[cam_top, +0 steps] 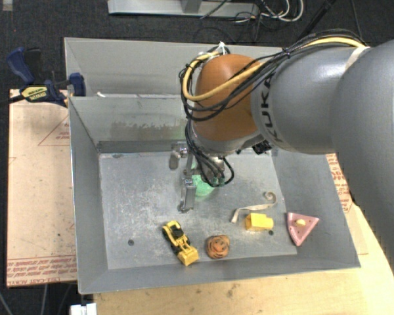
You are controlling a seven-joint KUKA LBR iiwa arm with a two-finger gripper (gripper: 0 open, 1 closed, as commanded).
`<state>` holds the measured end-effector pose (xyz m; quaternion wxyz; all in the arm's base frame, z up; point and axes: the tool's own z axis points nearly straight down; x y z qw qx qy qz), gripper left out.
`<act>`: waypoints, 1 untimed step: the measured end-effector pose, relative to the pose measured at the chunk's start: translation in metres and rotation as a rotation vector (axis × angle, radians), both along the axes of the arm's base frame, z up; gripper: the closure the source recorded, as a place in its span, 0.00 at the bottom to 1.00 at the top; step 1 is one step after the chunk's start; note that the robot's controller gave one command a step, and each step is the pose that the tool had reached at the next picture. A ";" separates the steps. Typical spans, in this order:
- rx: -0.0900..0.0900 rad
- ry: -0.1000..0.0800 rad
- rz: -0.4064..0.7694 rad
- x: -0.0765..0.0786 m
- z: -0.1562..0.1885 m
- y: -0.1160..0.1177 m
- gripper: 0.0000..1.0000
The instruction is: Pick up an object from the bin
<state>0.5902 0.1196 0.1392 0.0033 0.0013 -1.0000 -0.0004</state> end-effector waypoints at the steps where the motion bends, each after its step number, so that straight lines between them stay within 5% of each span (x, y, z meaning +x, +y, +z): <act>1: 0.001 -0.008 -0.002 0.002 0.005 0.000 0.00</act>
Offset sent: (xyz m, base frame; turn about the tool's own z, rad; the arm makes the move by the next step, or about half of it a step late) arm 0.0089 -0.0632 -0.0058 -0.0157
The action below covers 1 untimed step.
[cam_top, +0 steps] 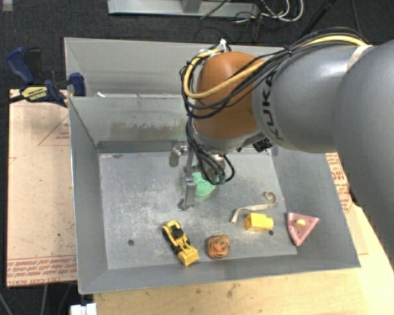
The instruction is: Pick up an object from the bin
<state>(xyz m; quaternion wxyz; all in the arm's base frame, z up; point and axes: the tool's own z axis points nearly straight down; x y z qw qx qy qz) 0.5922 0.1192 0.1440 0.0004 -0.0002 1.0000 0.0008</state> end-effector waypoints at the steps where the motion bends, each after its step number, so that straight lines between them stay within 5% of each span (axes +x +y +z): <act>1: -0.001 0.000 0.016 0.007 -0.011 -0.063 1.00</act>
Offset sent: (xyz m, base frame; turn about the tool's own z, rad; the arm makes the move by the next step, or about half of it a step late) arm 0.0000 0.0000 0.0000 0.0000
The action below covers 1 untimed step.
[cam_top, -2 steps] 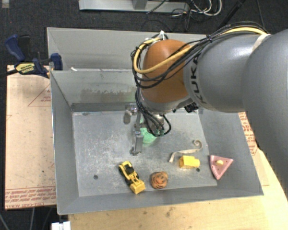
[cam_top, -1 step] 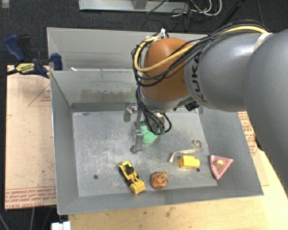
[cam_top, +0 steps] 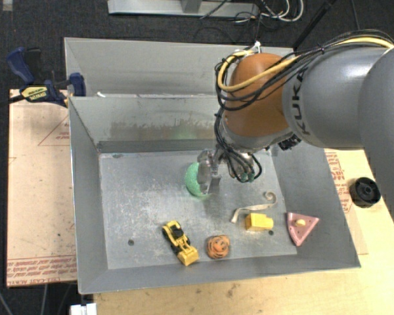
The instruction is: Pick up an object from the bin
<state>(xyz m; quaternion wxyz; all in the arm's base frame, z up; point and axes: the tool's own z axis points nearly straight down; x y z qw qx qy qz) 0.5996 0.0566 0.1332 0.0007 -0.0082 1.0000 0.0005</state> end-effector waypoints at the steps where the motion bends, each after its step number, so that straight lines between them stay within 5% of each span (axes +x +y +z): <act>1: 0.000 0.000 0.000 0.000 0.000 0.000 0.00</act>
Offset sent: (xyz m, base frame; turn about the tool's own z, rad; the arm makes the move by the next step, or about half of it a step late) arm 0.0000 0.0000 0.0000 0.0000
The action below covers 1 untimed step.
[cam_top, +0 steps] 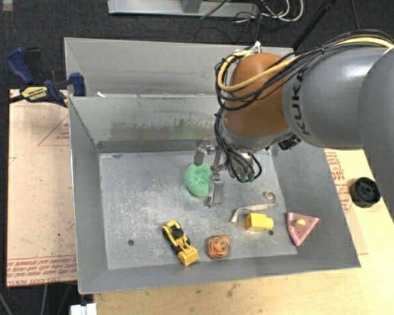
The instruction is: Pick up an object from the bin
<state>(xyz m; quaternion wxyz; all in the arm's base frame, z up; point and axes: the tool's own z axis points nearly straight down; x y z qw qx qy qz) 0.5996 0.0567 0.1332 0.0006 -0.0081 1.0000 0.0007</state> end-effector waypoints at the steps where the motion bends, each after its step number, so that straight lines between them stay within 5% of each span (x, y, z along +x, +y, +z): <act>1: 0.000 0.000 0.000 0.000 0.000 0.000 1.00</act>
Offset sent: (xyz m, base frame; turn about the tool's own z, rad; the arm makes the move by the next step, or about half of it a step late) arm 0.0000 0.0000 0.0000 0.0000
